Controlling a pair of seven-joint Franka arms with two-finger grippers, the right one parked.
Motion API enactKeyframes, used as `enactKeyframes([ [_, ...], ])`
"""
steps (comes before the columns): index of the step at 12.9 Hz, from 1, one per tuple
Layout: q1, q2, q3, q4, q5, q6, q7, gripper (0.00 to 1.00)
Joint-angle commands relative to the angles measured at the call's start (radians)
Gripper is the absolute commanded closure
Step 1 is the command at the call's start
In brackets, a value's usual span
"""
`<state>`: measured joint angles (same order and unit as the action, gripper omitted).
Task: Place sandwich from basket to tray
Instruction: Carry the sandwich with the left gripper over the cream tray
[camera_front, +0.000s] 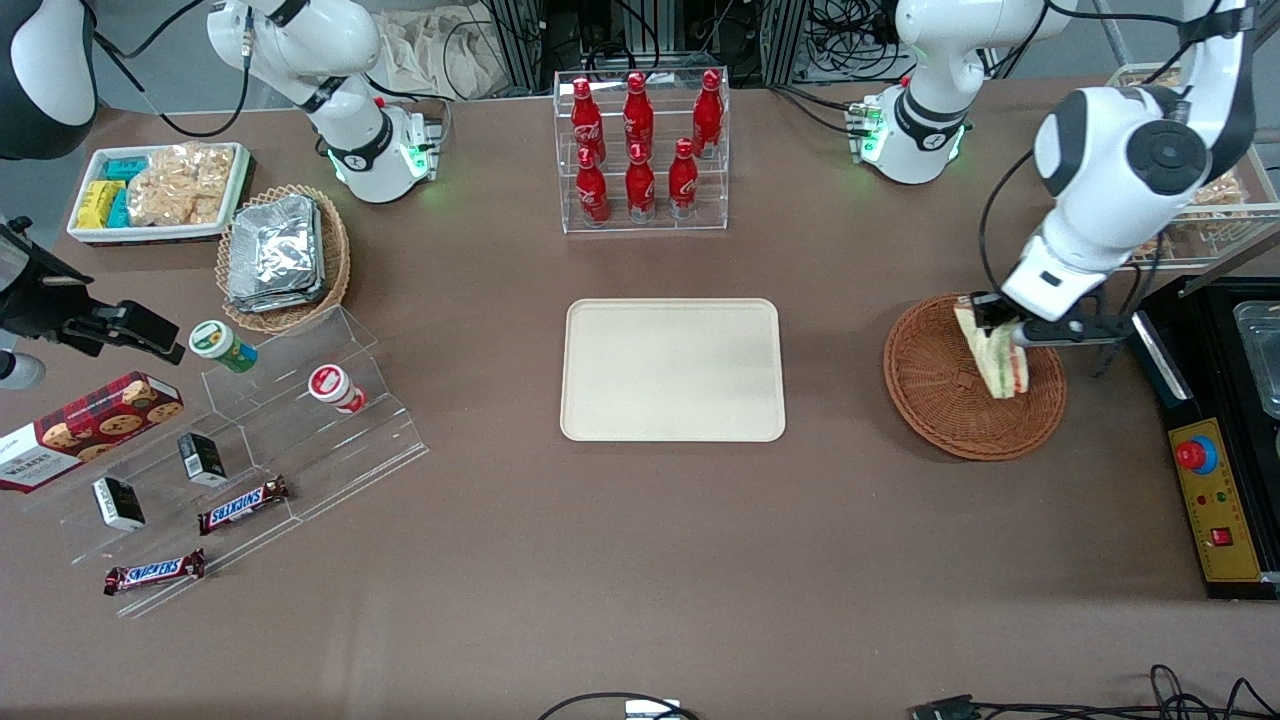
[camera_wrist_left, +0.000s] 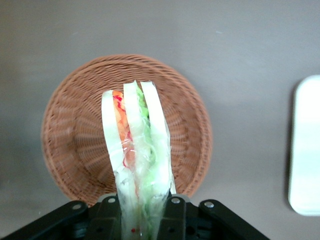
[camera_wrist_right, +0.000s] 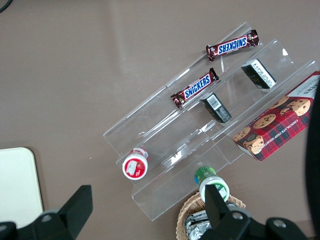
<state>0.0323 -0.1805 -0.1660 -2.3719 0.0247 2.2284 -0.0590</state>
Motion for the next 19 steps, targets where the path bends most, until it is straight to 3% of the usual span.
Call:
enactKeyframes([
  [1, 0.0, -0.037, -0.062, 0.002, 0.005, -0.009, 0.1, 0.75],
  [7, -0.002, -0.005, -0.259, 0.054, -0.015, -0.009, 0.006, 0.75],
  [12, -0.002, 0.157, -0.443, 0.175, 0.003, 0.0, -0.207, 0.74],
  [19, -0.012, 0.352, -0.494, 0.194, 0.008, 0.138, -0.3, 0.76],
])
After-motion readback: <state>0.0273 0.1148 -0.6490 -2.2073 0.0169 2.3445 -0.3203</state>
